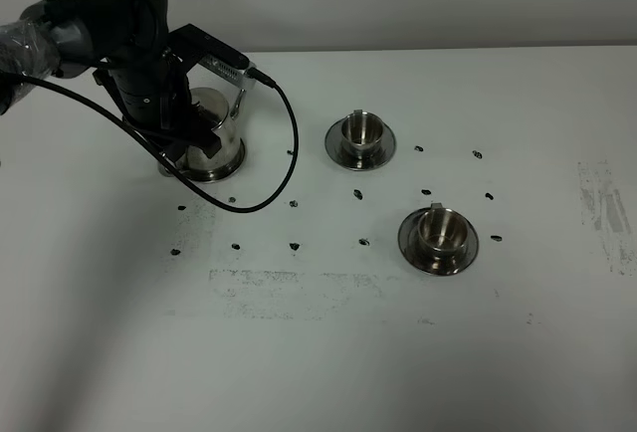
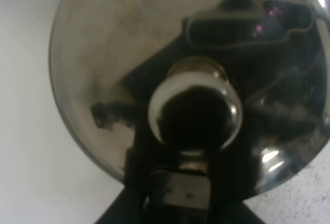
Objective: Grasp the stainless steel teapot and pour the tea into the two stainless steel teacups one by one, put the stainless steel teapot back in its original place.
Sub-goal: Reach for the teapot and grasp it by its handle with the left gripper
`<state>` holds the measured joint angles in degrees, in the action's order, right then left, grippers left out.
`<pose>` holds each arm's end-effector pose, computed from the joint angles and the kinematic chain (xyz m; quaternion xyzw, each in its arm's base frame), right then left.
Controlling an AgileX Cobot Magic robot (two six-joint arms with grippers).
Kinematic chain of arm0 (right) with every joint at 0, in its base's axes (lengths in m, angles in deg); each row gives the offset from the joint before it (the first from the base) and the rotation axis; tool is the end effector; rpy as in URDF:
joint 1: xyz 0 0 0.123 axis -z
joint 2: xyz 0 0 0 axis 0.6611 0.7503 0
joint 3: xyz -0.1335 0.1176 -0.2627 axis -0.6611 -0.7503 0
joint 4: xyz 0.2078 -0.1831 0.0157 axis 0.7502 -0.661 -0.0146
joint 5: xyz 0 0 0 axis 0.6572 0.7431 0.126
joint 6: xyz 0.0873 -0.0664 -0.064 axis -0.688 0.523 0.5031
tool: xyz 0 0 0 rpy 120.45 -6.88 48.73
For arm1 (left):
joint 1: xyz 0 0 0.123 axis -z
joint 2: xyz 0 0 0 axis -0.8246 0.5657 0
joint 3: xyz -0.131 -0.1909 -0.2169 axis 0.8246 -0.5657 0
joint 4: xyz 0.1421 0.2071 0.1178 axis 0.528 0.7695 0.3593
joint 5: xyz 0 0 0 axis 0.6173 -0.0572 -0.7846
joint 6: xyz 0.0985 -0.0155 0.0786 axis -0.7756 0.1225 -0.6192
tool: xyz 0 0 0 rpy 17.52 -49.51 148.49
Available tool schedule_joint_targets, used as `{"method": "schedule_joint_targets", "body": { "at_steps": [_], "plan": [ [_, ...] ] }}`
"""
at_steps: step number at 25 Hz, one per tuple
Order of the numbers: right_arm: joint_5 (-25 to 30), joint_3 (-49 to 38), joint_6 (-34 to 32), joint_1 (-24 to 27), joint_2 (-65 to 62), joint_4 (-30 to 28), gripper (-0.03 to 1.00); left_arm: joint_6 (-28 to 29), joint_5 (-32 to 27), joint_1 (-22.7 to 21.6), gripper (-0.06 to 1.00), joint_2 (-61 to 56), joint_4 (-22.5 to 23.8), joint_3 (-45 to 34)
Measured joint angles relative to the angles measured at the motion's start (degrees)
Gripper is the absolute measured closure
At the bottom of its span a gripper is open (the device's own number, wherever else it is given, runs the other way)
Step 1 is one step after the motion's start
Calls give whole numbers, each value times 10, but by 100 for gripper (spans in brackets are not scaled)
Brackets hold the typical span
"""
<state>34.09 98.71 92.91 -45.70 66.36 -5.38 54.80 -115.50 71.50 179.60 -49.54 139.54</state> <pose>0.0206 0.0052 0.2744 -0.0591 0.8734 0.0204 0.4830 0.5105 -0.1309 0.1472 0.3212 0.9383 0.0629 0.1113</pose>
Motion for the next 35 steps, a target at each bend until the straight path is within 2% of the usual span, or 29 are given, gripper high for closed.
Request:
{"method": "schedule_joint_targets", "body": {
  "at_steps": [4,7,15,25,35],
  "plan": [
    [0,0,0,0,0,0,38,51,1,0,76,0,-6,0],
    [0,0,0,0,0,0,38,62,11,0,76,0,-7,0],
    [0,0,1,0,0,0,38,50,21,0,76,0,-6,0],
    [0,0,0,0,0,0,38,23,7,0,76,-1,-14,0],
    [0,0,0,0,0,0,38,19,-7,0,76,-6,-21,9]
  ]
}}
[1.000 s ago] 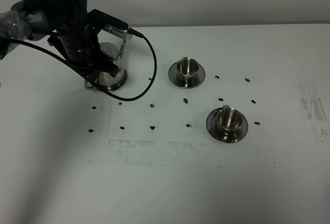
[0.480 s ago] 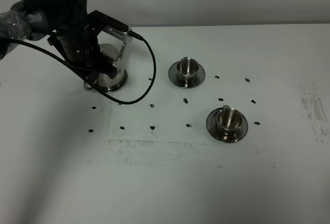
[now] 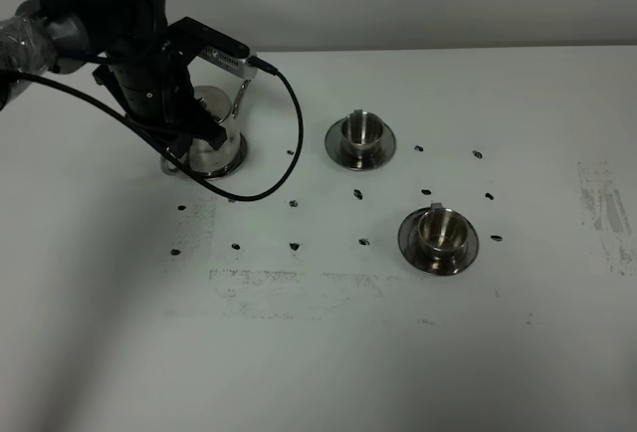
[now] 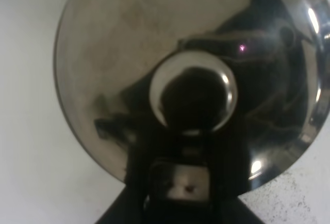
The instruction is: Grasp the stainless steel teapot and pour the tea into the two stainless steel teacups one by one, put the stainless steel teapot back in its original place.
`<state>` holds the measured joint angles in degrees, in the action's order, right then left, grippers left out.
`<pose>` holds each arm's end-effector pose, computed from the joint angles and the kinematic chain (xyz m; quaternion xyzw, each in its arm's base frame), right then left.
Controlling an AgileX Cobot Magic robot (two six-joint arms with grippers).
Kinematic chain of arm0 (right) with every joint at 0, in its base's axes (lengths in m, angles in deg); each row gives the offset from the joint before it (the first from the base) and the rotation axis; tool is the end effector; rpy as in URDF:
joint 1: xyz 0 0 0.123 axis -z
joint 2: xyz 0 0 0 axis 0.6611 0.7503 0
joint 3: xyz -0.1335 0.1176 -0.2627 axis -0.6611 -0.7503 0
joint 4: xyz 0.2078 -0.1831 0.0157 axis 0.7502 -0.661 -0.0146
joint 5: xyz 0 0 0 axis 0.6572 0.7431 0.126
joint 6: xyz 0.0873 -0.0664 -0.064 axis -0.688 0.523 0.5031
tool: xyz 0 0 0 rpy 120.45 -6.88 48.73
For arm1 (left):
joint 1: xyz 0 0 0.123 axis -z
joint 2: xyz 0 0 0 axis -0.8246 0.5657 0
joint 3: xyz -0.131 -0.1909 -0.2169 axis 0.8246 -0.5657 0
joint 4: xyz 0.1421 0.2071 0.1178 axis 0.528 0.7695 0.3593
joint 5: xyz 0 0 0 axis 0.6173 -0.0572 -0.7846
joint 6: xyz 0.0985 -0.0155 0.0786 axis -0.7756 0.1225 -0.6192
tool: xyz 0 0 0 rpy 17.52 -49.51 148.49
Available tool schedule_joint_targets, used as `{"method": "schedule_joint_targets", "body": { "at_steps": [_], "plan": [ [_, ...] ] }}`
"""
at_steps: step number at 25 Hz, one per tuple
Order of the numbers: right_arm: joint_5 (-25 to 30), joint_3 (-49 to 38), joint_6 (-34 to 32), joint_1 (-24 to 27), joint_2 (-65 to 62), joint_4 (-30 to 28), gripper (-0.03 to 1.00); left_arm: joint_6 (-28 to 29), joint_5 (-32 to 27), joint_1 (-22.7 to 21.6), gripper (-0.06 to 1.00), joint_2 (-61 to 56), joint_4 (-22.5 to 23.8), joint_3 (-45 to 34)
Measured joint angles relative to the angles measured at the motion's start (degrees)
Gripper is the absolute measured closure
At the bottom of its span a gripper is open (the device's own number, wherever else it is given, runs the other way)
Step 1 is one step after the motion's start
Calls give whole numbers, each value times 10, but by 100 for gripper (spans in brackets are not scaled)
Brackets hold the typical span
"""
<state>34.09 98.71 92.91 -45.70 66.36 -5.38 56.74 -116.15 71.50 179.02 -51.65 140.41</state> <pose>0.0206 0.0052 0.2744 -0.0591 0.8734 0.0204 0.4830 0.5104 -0.1350 0.1563 0.2970 0.9463 0.0448 0.1195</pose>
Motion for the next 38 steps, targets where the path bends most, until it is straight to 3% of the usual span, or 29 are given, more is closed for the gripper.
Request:
{"method": "schedule_joint_targets", "body": {
  "at_steps": [8,12,29,38],
  "plan": [
    [0,0,1,0,0,0,38,-2,-2,0,76,-21,0,4],
    [0,0,1,0,0,0,38,-30,-8,2,76,-23,1,4],
    [0,0,0,0,0,0,38,-256,-88,32,76,-89,-13,11],
    [0,0,0,0,0,0,38,-375,-81,59,76,-89,-12,11]
  ]
}}
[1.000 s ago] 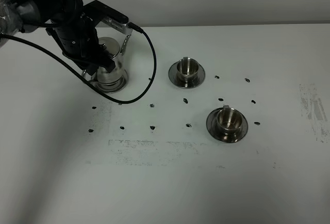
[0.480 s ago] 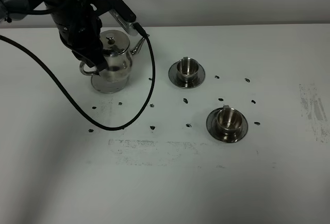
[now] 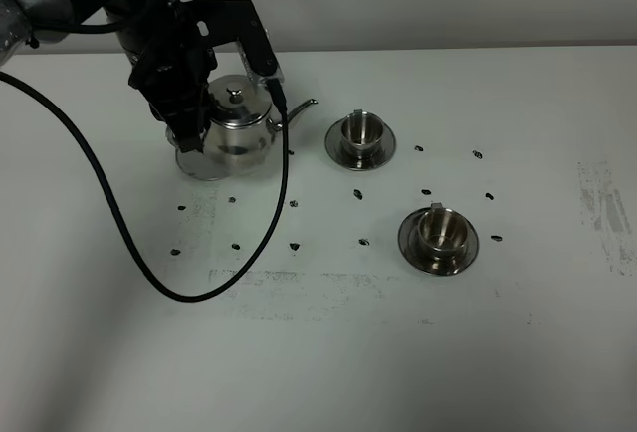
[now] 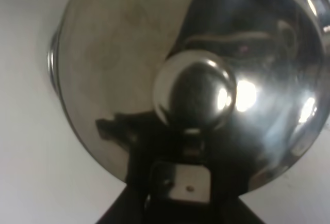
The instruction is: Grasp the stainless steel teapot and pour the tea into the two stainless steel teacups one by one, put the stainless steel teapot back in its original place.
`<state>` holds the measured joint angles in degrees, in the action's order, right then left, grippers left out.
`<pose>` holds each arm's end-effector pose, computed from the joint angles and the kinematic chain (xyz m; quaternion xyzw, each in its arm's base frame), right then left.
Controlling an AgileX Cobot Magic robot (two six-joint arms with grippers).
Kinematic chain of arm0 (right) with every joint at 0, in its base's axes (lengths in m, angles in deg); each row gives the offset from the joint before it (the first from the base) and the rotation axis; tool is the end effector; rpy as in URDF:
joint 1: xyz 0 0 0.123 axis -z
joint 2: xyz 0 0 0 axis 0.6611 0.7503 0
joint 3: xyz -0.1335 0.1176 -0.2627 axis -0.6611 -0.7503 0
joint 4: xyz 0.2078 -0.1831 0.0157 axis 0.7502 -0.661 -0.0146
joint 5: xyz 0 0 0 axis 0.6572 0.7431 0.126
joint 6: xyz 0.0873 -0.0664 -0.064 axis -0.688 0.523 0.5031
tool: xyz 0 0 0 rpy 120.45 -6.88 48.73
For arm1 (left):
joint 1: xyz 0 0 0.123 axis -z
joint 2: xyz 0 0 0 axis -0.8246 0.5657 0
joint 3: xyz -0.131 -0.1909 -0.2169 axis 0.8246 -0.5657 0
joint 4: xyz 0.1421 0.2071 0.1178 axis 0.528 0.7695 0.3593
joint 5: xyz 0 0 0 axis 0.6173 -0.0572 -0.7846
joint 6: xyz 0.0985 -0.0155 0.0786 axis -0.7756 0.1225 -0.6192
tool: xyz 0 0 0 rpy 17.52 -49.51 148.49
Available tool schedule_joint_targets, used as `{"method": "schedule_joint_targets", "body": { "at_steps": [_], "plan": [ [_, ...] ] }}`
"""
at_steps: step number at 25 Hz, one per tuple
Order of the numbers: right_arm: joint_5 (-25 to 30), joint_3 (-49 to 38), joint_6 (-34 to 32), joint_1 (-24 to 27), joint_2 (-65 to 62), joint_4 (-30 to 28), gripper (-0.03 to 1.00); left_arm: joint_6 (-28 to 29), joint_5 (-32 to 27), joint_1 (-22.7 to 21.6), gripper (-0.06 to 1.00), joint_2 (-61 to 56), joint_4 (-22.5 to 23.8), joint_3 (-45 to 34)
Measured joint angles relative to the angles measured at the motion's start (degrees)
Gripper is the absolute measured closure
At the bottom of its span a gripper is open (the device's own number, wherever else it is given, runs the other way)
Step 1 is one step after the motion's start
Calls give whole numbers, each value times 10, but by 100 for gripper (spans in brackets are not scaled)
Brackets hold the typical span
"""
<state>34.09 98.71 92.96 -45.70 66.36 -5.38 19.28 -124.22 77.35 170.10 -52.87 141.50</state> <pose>0.0206 0.0052 0.2744 -0.0595 0.8734 0.0202 0.4830 0.4694 -0.1783 0.2378 0.6163 0.7747 0.0730 0.1210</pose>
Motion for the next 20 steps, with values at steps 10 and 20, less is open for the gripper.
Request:
{"method": "schedule_joint_targets", "body": {
  "at_steps": [10,20],
  "plan": [
    [0,0,-1,0,0,0,38,-122,77,43,76,0,1,0],
    [0,0,0,0,0,0,38,-174,101,77,76,20,-2,0]
  ]
}}
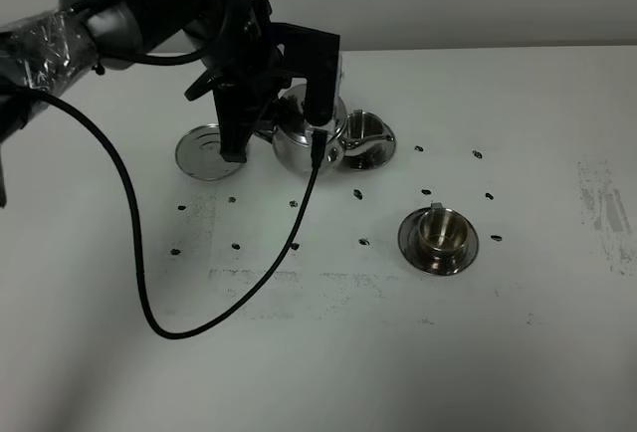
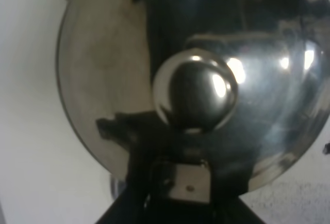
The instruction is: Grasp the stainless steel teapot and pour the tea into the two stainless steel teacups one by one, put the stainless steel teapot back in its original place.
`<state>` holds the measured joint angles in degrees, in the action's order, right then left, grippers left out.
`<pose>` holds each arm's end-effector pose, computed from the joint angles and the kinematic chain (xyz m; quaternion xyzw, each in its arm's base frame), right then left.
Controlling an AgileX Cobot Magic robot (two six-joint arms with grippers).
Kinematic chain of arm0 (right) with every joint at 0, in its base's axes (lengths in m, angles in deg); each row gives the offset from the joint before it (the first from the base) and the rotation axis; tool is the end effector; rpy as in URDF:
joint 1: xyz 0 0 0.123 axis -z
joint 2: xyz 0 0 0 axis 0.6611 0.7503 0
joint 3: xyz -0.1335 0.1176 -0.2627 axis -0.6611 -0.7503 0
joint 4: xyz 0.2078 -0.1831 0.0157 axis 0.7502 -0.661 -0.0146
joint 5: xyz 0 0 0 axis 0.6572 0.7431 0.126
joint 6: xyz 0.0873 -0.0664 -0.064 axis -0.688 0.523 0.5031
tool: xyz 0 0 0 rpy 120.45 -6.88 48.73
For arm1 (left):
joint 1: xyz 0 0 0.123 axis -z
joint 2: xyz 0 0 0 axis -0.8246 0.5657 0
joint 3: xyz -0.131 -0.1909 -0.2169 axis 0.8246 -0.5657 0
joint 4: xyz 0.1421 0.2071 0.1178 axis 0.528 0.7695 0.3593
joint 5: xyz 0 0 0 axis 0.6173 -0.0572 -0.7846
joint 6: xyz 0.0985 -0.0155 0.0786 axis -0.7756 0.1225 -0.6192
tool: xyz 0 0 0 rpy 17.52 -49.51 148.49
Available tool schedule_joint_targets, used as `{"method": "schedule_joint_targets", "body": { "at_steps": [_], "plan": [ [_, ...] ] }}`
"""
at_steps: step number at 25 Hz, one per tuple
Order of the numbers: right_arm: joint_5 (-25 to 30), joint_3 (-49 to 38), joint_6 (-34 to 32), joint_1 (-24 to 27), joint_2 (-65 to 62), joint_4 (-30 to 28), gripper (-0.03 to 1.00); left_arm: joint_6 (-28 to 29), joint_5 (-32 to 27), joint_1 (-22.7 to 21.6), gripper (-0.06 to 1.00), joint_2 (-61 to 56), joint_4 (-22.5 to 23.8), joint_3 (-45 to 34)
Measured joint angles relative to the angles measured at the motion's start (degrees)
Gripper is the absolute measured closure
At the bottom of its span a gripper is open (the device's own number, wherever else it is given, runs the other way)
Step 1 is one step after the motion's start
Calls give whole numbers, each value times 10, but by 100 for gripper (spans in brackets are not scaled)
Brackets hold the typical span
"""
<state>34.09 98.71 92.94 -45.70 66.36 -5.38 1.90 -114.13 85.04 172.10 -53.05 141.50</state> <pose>0.0206 0.0052 0.2744 -0.0594 0.8734 0.0203 0.4830 0.4624 -0.2527 0.2273 0.7625 0.6124 0.1053 0.1803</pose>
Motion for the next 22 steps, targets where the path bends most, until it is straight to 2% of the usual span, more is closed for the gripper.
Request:
{"method": "schedule_joint_targets", "body": {
  "at_steps": [9,22],
  "plan": [
    [0,0,0,0,0,0,38,-42,40,14,76,9,-1,0],
    [0,0,-1,0,0,0,38,-63,94,42,76,36,3,0]
  ]
}}
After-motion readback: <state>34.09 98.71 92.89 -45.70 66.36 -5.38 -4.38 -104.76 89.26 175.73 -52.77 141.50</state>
